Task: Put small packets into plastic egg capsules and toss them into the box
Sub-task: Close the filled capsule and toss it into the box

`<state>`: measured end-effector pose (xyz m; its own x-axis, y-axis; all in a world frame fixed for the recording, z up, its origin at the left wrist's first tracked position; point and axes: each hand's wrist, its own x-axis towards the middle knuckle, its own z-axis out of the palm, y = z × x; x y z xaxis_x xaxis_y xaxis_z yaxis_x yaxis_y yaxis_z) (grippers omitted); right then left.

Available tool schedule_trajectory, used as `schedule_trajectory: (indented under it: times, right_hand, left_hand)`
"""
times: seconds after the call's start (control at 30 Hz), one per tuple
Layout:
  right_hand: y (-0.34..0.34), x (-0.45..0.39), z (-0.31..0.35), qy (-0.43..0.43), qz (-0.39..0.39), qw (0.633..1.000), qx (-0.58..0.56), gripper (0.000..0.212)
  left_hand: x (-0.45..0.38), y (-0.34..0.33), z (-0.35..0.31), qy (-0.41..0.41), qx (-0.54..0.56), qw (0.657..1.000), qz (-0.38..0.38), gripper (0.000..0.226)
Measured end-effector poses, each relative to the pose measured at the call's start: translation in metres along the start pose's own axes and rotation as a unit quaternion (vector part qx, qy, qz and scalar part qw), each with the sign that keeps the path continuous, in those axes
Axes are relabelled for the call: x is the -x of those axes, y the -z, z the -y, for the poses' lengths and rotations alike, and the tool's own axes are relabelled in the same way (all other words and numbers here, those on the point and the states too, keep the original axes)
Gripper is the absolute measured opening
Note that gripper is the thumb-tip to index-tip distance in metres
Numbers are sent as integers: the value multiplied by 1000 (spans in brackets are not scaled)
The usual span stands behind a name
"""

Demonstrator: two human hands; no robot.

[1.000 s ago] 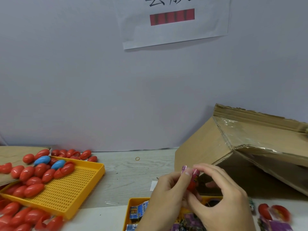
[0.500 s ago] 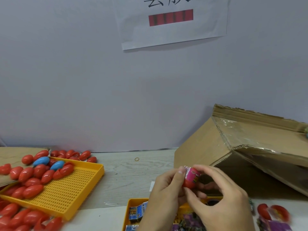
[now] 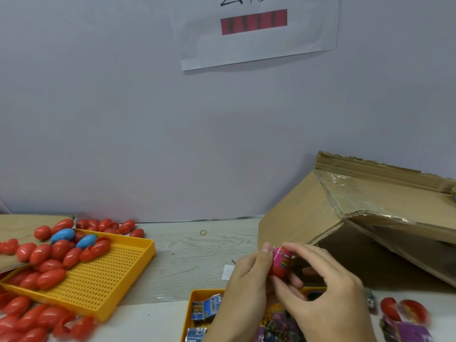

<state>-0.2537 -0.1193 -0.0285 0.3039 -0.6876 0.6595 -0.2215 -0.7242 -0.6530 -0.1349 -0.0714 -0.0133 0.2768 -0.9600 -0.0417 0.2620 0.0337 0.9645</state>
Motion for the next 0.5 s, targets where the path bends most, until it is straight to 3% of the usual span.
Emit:
schedule_trajectory:
  times: [0.23, 0.5]
  right_hand:
    - [0, 1, -1, -6, 14, 1000, -19, 55]
    - [0, 1, -2, -17, 23, 999, -40, 53]
  left_hand:
    - [0, 1, -1, 17, 29, 999, 0, 52]
    - [5, 6, -5, 42, -27, 998, 44, 47]
